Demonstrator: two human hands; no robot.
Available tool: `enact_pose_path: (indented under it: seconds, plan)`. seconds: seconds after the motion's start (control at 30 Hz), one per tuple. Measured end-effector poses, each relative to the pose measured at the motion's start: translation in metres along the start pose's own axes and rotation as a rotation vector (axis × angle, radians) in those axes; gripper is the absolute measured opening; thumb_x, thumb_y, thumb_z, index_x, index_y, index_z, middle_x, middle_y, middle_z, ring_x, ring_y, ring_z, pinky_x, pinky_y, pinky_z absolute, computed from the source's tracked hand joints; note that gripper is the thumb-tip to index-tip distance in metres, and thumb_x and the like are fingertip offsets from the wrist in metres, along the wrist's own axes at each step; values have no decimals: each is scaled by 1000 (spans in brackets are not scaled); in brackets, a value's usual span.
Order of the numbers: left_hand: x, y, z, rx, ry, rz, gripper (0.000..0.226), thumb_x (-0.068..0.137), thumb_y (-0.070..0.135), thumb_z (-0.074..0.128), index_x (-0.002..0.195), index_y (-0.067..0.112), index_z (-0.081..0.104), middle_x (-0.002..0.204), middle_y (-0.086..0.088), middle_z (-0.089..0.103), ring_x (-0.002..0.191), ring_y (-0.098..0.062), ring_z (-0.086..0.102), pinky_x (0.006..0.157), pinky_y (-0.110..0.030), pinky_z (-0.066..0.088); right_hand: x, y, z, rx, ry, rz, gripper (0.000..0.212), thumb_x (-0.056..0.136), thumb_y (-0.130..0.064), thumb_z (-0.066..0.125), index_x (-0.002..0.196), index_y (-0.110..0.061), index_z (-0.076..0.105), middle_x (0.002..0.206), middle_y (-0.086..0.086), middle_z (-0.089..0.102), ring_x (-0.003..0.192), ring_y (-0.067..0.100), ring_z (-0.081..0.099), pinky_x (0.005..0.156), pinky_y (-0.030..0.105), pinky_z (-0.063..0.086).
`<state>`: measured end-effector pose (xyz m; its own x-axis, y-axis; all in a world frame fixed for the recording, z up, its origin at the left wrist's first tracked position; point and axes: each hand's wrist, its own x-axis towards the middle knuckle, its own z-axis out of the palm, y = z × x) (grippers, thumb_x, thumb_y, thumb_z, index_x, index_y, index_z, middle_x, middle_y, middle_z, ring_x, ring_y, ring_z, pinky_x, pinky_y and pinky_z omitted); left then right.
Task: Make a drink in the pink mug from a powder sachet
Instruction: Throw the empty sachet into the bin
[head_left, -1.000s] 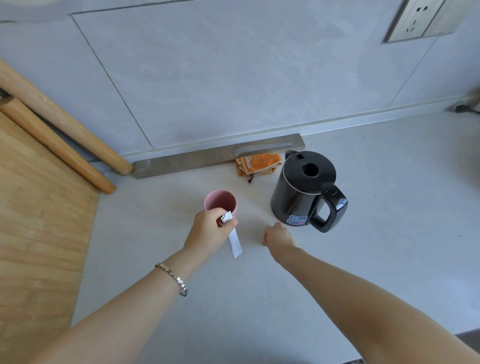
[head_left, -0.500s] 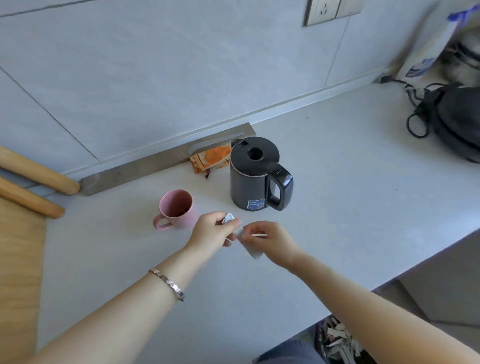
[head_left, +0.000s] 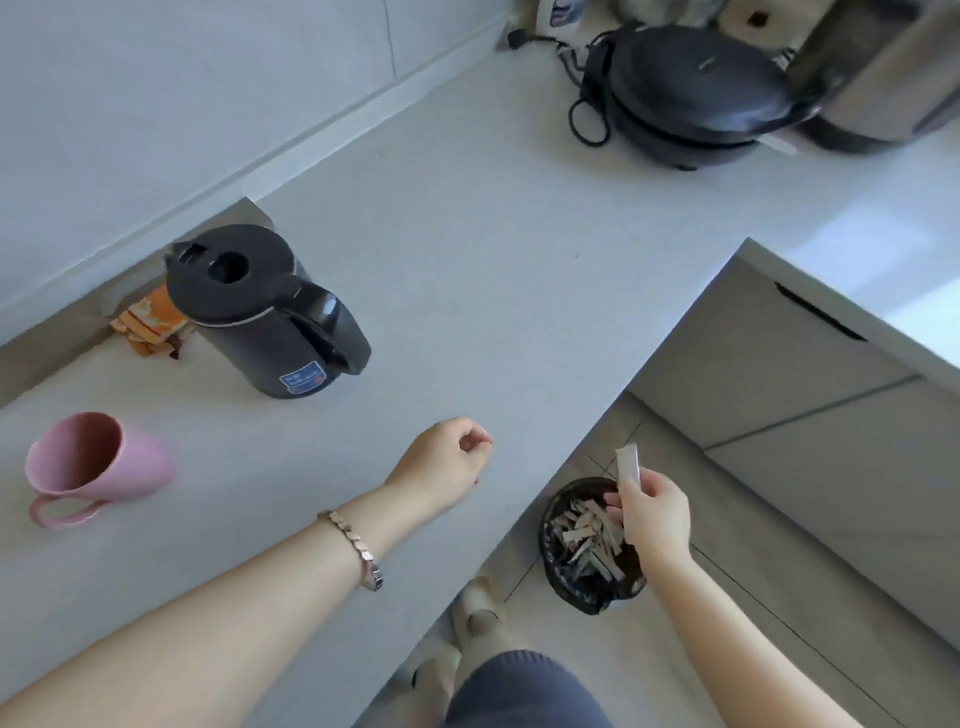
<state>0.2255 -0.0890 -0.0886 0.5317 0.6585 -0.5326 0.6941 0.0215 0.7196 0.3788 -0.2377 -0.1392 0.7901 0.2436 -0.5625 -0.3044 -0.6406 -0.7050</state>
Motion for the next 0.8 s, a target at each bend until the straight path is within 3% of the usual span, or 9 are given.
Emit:
enact_pose_path:
  seconds: [0.07,0.13,0.2,0.3,0.33,0.43,0.53,0.6,0.8]
  plan:
    - [10,6,16,50,-46,10,10,91,16,49,85,20,56,83,2,60,62,-13,58,73,-27,47,29,39,-14,50,29,269,29,92,-19,50,104,5,61,70,12,61,67,25,60,64,32,52]
    - [14,7,22,76,-58,2,16,91,15,50,78,24,54,83,1,61,65,-17,59,79,-31,50,47,68,-17,88,7,470,20,92,-8,50,102,7,58,64,12,52,59,24,54,53,27,52]
    - [22,8,31,96,-72,-13,21,91,15,49,74,28,53,82,2,62,69,-19,61,80,-33,51,67,94,-18,66,41,580,7,92,-5,49,92,1,51,63,11,46,52,21,47,40,22,48]
    - [25,5,37,116,-84,-31,18,91,16,47,79,27,55,81,5,63,72,-18,62,79,-32,51,86,116,-22,-26,72,630,24,92,-11,50,73,-1,41,62,10,38,49,23,39,27,14,38]
    - [26,5,39,123,-88,-32,20,91,16,47,78,28,55,83,4,64,74,-18,63,80,-32,51,92,120,-24,5,68,642,29,92,-10,49,66,-3,39,62,10,39,52,25,42,32,17,43]
    - [26,3,41,129,-92,-48,25,90,16,48,72,33,53,90,-4,69,81,-23,67,82,-34,51,96,119,-28,-123,22,598,29,90,-4,47,62,-6,44,62,8,45,67,28,50,66,33,48]
    - [26,0,38,134,-91,-52,23,90,15,49,75,30,54,88,-4,69,77,-21,66,77,-30,50,96,110,-30,-242,36,572,25,86,-3,48,62,-1,44,57,12,46,55,27,48,62,34,43]
    - [27,-2,35,118,-84,-49,21,90,14,49,77,28,55,83,3,64,68,-13,62,69,-24,47,93,95,-25,-287,-2,518,16,84,-5,47,69,0,46,60,13,48,64,30,54,65,35,45]
    - [20,-15,12,22,-29,-80,28,91,11,48,71,30,53,77,10,61,60,-8,59,58,-21,42,63,-5,-15,-577,-101,95,17,80,-6,45,62,-8,44,59,7,47,56,24,45,53,25,36]
